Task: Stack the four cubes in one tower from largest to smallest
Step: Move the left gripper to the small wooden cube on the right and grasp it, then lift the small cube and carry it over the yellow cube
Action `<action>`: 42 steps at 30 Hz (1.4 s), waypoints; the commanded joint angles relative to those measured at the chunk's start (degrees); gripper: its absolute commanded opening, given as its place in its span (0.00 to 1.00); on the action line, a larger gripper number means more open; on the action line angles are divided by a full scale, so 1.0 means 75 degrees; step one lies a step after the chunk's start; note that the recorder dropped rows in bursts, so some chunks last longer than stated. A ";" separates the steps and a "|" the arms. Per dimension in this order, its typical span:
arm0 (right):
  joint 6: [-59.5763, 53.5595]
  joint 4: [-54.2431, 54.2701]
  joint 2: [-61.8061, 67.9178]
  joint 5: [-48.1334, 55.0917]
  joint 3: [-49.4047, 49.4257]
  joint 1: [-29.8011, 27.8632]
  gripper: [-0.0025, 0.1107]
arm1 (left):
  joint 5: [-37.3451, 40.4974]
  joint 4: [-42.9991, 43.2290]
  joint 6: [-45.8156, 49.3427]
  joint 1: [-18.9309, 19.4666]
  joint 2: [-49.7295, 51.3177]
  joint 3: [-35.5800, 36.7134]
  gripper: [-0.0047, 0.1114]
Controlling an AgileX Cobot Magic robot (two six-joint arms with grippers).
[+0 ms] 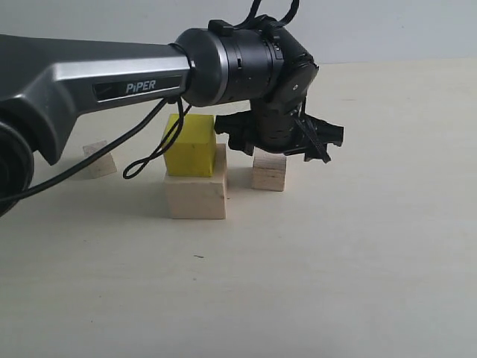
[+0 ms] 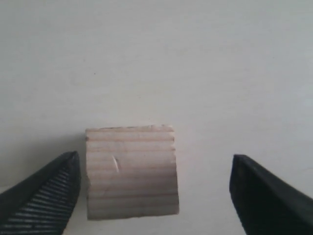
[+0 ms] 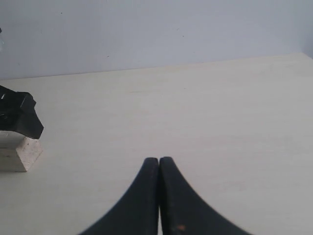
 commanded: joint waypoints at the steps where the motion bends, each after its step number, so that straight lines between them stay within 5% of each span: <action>1: -0.0057 -0.0064 -0.0050 -0.0045 0.0032 -0.0053 0.02 | -0.0057 -0.0104 0.0040 0.0027 0.0026 -0.0054 0.72; 11: -0.0057 -0.0064 -0.0050 -0.0045 0.0032 -0.0053 0.02 | -0.0111 -0.0257 0.0040 0.0027 0.0219 -0.0083 0.67; 19: -0.0057 -0.0064 -0.0050 -0.0045 0.0032 -0.0053 0.02 | -0.0150 -0.0257 0.0040 0.0027 0.0219 -0.0101 0.17; 22: -0.0057 -0.0064 -0.0050 -0.0045 0.0032 -0.0053 0.02 | -0.0132 -0.0257 0.0090 0.0027 0.0219 -0.0101 0.06; 42: -0.0057 -0.0046 -0.0050 -0.0045 0.0032 -0.0053 0.02 | 0.0856 -0.0230 0.0496 -0.0101 -0.0626 -0.1053 0.05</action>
